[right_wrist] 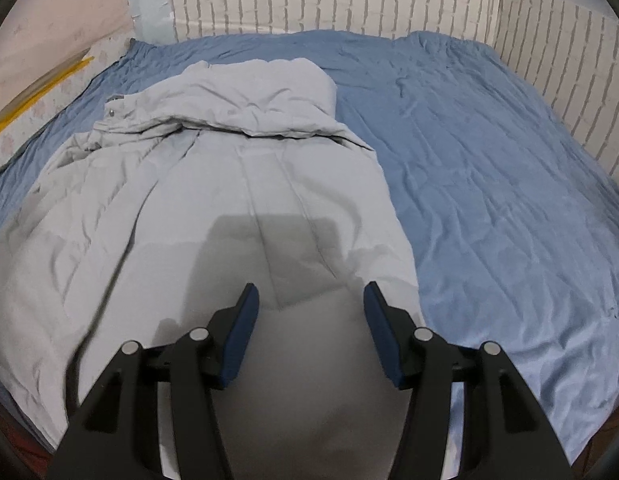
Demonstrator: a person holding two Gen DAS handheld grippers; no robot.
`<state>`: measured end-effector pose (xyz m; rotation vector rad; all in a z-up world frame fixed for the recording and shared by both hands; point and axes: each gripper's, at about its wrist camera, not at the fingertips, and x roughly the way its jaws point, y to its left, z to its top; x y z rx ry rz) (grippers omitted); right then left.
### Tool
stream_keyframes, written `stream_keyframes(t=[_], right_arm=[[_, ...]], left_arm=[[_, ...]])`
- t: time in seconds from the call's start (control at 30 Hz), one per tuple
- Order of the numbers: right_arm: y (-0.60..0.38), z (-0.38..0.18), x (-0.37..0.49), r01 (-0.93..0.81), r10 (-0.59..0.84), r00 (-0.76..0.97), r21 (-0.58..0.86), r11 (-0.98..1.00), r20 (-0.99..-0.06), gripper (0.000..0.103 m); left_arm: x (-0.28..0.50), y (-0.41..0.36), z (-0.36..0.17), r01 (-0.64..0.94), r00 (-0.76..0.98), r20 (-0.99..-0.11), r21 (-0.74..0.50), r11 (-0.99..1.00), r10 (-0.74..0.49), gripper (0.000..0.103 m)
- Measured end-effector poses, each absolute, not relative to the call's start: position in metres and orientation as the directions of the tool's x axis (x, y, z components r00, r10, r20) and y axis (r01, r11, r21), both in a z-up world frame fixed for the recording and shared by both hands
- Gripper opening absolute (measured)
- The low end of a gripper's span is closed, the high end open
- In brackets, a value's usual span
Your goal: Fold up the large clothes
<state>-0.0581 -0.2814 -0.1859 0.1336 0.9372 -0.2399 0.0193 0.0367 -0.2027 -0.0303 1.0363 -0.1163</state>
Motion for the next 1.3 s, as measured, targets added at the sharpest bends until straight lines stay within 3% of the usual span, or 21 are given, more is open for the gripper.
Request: stream_keyframes(t=[0.17,0.8,1.07,1.1,1.17,1.23,1.3], right_arm=[[-0.283,-0.197,-0.060,0.284,-0.153,0.535,0.007,0.959,-0.831,0.054],[-0.283,-0.241,-0.042,0.294,-0.161,0.494,-0.010,0.956,-0.855,0.052],[-0.286,-0.214,-0.095,0.292,-0.172,0.647,0.034,0.956,-0.742,0.053],[-0.285,-0.211,-0.104,0.297,-0.183,0.663,0.031,0.954,-0.726,0.056],[-0.282,-0.207,-0.125,0.308,-0.213,0.688,0.012,0.951,-0.693,0.062],[-0.280,-0.204,-0.136,0.322,-0.248,0.698,-0.015,0.947,-0.672,0.076],[-0.281,-0.204,-0.147,0.338,-0.263,0.702,-0.016,0.941,-0.662,0.081]], left_arm=[[0.014,0.029,-0.229,0.113,0.491,-0.869,-0.001,0.994,-0.056,0.031],[0.025,0.029,-0.278,0.156,0.471,-0.878,-0.010,0.988,-0.083,0.031],[-0.018,0.047,-0.259,0.143,0.572,-0.817,0.012,0.990,-0.073,0.033],[-0.023,0.050,-0.256,0.143,0.580,-0.811,0.009,0.990,-0.077,0.037],[-0.034,0.054,-0.251,0.136,0.598,-0.799,0.018,0.991,-0.067,0.054],[-0.044,0.057,-0.246,0.110,0.619,-0.784,0.047,0.993,-0.031,0.091],[-0.054,0.064,-0.244,0.091,0.634,-0.773,0.041,0.995,-0.026,0.095]])
